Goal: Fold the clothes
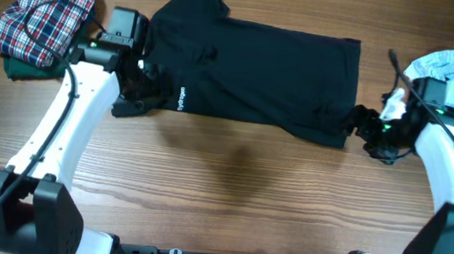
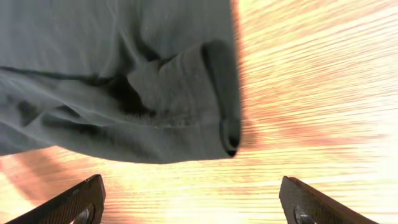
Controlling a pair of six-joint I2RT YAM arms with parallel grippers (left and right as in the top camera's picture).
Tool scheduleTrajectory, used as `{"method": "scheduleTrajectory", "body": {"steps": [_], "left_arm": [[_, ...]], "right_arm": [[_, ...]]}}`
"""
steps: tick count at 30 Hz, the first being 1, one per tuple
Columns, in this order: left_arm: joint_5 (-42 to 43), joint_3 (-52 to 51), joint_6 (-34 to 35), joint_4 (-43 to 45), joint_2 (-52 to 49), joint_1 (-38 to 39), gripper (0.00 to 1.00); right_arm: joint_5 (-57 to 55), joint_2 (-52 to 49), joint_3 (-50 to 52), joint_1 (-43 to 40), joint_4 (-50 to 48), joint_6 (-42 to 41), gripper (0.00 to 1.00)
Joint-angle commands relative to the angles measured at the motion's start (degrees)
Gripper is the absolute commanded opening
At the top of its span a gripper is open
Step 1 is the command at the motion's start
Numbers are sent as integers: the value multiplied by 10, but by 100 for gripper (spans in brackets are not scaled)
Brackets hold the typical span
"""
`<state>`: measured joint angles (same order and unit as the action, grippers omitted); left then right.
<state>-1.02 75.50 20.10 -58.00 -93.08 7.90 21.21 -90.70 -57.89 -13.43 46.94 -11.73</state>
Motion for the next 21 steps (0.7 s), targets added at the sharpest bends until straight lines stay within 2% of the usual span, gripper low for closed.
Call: {"method": "scheduleTrajectory", "body": {"steps": [1,8,11,15,21], "left_arm": [[31,-74,30,55,-8,-2,100],[33,-189,26,222,-8,-2,100],[1,-222,26,283,-11,-2,100],[-42,-238,25,330,-28,-2,100],[-49,-238,-43,391,-37,-2,99]], "right_arm": [[7,21,-10,-8,2,50,91],[-6,20,-5,-7,-23,56,89],[-8,19,1,-7,-39,56,88],[-8,18,26,-7,-63,56,87],[-8,18,44,-7,-72,57,85]]}}
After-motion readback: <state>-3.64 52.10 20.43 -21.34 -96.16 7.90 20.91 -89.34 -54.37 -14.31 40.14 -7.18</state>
